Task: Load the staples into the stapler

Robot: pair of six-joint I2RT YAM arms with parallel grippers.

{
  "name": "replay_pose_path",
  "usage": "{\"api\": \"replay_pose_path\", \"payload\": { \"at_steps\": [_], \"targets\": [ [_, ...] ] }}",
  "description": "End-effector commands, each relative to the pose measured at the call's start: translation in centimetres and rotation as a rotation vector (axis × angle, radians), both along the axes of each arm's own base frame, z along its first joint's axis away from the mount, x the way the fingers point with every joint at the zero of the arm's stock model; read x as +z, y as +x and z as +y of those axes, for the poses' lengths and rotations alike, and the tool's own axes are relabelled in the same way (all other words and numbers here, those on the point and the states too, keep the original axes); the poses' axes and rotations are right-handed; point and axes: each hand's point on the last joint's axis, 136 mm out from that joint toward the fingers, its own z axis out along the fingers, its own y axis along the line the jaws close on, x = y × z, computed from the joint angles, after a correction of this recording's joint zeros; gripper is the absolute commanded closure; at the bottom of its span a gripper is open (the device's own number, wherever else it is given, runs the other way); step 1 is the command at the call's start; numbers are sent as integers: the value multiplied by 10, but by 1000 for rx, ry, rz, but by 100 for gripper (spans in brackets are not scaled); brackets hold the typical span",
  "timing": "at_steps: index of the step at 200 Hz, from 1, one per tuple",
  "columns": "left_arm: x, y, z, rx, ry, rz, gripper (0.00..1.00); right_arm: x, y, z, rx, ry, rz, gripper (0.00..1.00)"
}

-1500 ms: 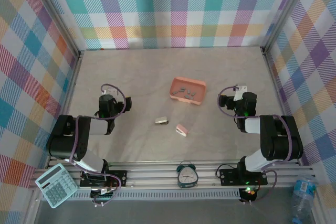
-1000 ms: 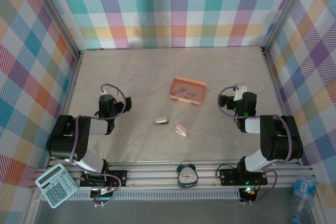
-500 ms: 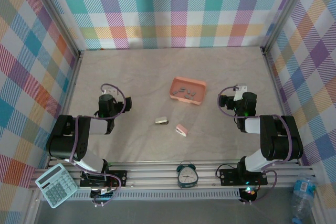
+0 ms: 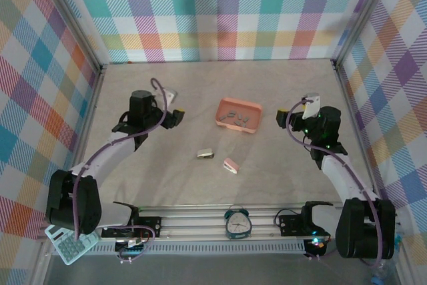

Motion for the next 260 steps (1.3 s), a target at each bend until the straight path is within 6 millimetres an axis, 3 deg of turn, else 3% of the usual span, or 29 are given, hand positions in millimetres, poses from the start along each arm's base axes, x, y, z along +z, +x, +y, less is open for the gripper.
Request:
{"api": "replay_pose_path", "payload": {
  "at_steps": [1, 28, 55, 84, 135, 162, 184, 210, 260],
  "targets": [
    [-34, -53, -19, -235, 149, 207, 29, -12, -26, 31, 168, 108, 139, 1],
    [-38, -80, -41, -401, 171, 241, 32, -1, -42, 48, 276, 168, 138, 1],
    [-43, -88, -55, -489, 169, 257, 32, 6, -53, 56, 323, 171, 64, 1],
    [-60, -98, -63, -610, 282, 319, 34, 6, -65, 72, 423, 154, 48, 1],
    [-75, -93, -71, -709, 399, 338, 34, -12, -80, 78, 474, 136, 89, 1],
    [-87, -95, -86, -779, 450, 367, 34, -21, -84, 78, 469, 137, 98, 1],
    [-94, -94, -101, -819, 458, 378, 34, -21, -84, 77, 471, 126, 94, 1],
    [-103, -107, -115, -885, 469, 408, 36, -20, -82, 77, 467, 120, 92, 1],
    [-128, -110, -126, -895, 523, 401, 41, -17, -79, 77, 466, 116, 82, 1]
  ]
}}
